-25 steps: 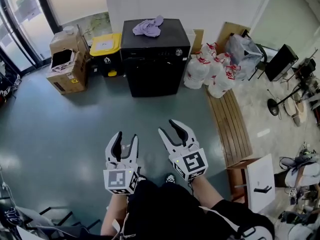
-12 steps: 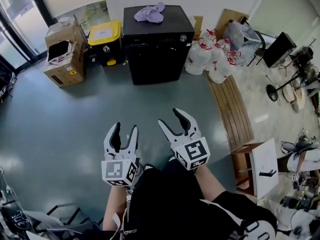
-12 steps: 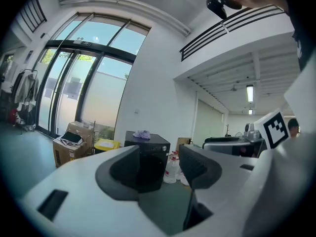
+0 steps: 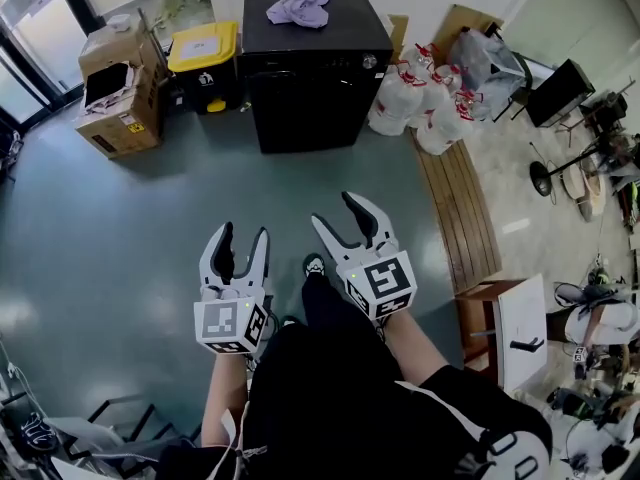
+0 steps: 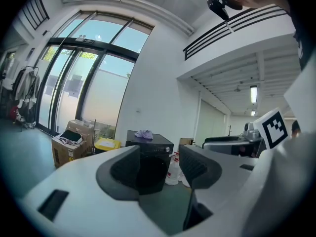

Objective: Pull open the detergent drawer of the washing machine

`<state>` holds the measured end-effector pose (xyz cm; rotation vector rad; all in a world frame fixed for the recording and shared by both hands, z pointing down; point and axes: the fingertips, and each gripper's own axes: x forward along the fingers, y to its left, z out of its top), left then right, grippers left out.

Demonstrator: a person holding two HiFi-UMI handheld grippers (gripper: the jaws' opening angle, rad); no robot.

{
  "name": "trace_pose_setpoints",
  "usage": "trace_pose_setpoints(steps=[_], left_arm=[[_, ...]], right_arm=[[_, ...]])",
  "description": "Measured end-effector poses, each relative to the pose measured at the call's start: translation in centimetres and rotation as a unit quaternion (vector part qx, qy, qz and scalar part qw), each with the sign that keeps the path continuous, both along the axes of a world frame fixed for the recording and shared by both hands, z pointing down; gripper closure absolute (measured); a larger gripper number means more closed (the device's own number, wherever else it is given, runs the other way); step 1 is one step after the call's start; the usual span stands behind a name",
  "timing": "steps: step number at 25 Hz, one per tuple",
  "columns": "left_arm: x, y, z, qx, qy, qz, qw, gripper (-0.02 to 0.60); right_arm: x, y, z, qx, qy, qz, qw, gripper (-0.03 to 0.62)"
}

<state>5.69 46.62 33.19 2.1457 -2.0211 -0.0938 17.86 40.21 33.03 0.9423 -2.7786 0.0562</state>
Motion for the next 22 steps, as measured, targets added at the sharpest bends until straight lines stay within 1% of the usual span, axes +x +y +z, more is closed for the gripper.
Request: trace_pose_setpoints(steps=[4, 8, 15, 19, 22], left_arm=[[-1.1, -3.8, -0.3, 0.003, -0.004, 0.000, 1.0000, 0.348], [-1.6, -8.3, -0.5, 0.004, -0.006, -0.001, 1.0000, 0.348], [-0.8, -15.8, -0.2, -0.013, 0.000, 0.001, 0.9999, 0.348], [-0.8, -19.4, 0.6, -0.026, 0.014, -0.006, 0.9995, 0.348], [-0.2, -21.7, 1.6, -0.039, 0.013, -0.011, 0.9991, 0.350]], right_arm=[[-1.8, -3.4, 0.0, -0.001, -0.008, -0.011, 1.000, 0.344], [-2.6, -7.3, -0.1, 0.000, -0.010, -0.018, 1.000, 0.344], [-1.5, -15.3, 0.0, -0.015, -0.018, -0.013, 1.000, 0.344], [-1.1, -19.2, 0.6, -0.034, -0.036, -0.011, 0.999, 0.344], [-0.4, -21.7, 1.4, -0.044, -0.044, -0.011, 0.998, 0.345]])
